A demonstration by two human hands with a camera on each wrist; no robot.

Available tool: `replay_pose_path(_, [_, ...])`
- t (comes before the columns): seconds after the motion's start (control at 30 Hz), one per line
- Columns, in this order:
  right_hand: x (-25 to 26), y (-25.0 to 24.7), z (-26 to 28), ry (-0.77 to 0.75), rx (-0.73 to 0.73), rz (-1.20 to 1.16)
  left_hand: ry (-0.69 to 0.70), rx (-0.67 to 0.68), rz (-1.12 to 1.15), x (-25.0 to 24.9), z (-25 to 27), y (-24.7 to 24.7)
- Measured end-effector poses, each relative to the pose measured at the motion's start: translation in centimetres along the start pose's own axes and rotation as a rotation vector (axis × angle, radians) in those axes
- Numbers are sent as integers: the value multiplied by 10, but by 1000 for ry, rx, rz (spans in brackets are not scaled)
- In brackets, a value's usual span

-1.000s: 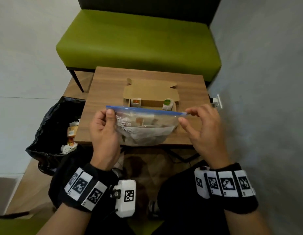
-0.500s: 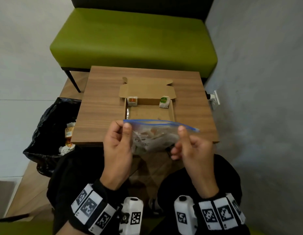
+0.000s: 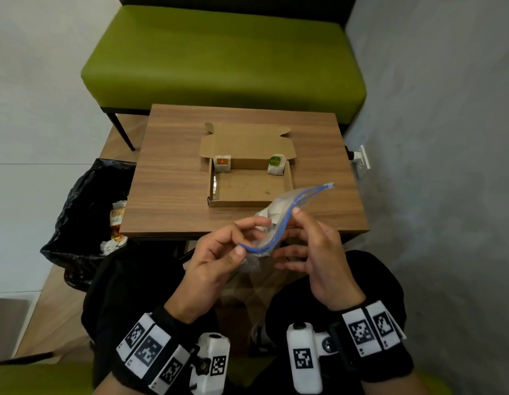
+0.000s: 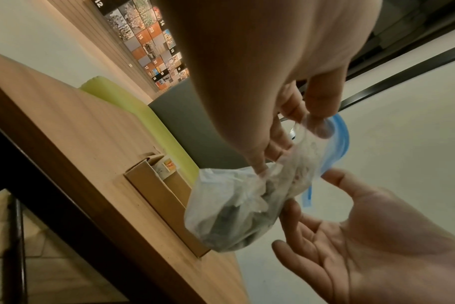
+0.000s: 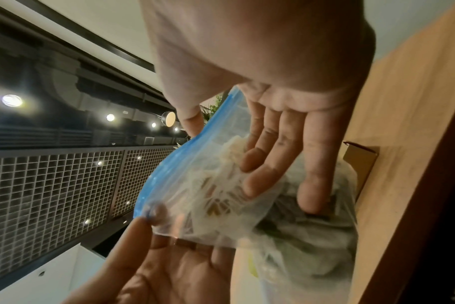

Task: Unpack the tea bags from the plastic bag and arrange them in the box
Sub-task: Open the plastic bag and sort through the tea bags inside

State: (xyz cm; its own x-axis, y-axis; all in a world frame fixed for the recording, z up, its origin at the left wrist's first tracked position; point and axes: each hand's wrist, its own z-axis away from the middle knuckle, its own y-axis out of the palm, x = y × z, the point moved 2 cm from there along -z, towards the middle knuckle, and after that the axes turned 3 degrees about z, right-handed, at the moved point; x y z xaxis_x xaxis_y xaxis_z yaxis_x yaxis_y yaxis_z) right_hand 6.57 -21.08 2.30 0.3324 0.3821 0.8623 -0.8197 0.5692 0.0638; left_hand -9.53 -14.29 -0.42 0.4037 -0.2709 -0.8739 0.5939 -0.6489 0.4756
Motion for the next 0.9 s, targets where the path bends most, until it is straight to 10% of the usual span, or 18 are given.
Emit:
replay_pose_path(0.23, [-16, 4, 2, -257, 22, 193, -224, -65, 114, 6, -9, 6])
replay_pose_path(0.4, [-26, 1, 5, -531, 13, 826, -367, -229, -375, 9, -24, 15])
replay_pose_path(0.6, [-26, -1, 3, -526, 25, 984, -345, -269, -574, 13, -24, 11])
replay_pose_path(0.9, [-33, -21, -10, -335, 103, 385, -369, -358, -294, 4, -18, -13])
